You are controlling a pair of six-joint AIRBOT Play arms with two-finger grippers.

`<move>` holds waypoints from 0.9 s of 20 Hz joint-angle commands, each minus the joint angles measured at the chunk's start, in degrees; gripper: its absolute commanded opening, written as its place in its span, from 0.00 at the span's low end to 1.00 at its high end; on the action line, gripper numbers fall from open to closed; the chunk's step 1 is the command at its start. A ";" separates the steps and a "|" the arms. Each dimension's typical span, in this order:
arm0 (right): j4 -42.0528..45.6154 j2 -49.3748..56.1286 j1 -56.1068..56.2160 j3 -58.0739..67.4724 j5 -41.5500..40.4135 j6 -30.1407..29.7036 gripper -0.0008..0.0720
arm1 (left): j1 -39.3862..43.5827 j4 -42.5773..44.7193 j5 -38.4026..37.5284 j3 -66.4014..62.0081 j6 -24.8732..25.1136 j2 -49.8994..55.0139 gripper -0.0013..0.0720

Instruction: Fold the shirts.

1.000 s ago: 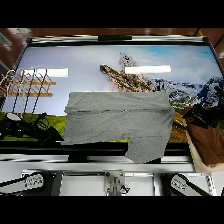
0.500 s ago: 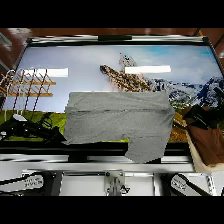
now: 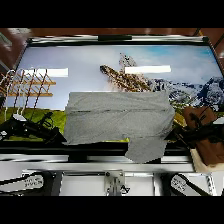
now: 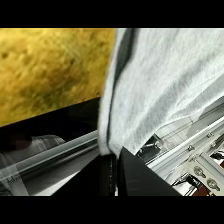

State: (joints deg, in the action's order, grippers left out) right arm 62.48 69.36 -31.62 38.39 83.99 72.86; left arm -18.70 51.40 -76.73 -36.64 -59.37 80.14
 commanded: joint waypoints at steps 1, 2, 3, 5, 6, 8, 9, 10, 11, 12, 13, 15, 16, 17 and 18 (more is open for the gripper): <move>2.05 -0.04 -0.04 -5.18 -5.27 -0.81 0.75 | 0.02 -0.02 -0.87 -0.07 0.17 -0.02 0.06; 0.90 0.00 -0.04 -6.01 -6.58 -1.05 0.75 | 0.02 -0.02 -0.90 -0.07 0.17 -0.02 0.06; -0.09 0.00 -0.04 -6.71 -7.82 -1.55 0.75 | 0.02 -0.04 -0.92 -0.07 0.13 -0.02 0.06; -0.24 0.00 -0.07 -6.84 -9.38 -2.03 0.75 | 0.02 -0.04 -0.92 -0.07 -0.11 -0.02 0.06; -0.44 0.00 -0.04 -6.86 -10.21 -2.01 0.75 | 0.02 -0.04 -0.92 -0.07 -0.28 -0.02 0.06; -1.09 0.20 -0.04 -6.86 -11.34 -2.01 0.75 | 0.02 -0.04 -0.92 -0.07 -0.31 -0.02 0.06; -1.11 0.59 -0.04 -6.86 -11.41 -2.01 0.75 | 0.02 -0.04 -0.94 -0.07 -0.31 -0.04 0.06; -1.27 1.16 -0.04 -7.19 -11.61 -2.01 0.75 | 0.02 -0.04 -1.14 -0.07 -0.28 -0.04 0.06; -2.05 1.75 -0.04 -7.89 -12.04 -2.14 0.75 | 0.02 -0.04 -1.38 -0.07 -0.28 -0.04 0.06; -3.50 2.27 -0.04 -8.87 -12.70 -2.89 0.75 | 0.02 -0.04 -1.44 -0.07 -0.28 -0.04 0.06; -4.85 2.69 -0.04 -9.79 -13.33 -3.74 0.73 | 0.02 -0.04 -1.44 -0.07 -0.28 -0.04 0.06; -4.87 2.73 -0.07 -10.14 -13.53 -3.96 0.52 | 0.02 -0.04 -1.36 -0.09 -0.28 -0.02 0.06; -4.98 2.73 -0.04 -10.14 -13.44 -4.39 0.51 | 0.02 -0.04 -1.31 -0.09 -0.26 -0.02 0.06; -4.98 2.73 -0.04 -10.14 -13.09 -4.59 0.35 | 0.02 -0.04 -1.31 -0.09 -0.26 -0.02 0.06; -5.18 2.67 -0.07 -10.12 -12.28 -5.38 0.18 | 0.02 -0.04 -1.31 -0.09 -0.22 -0.04 0.06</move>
State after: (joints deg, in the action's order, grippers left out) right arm 58.06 71.90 -31.70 28.60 71.50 68.79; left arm -18.70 51.33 -78.02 -36.67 -59.59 80.14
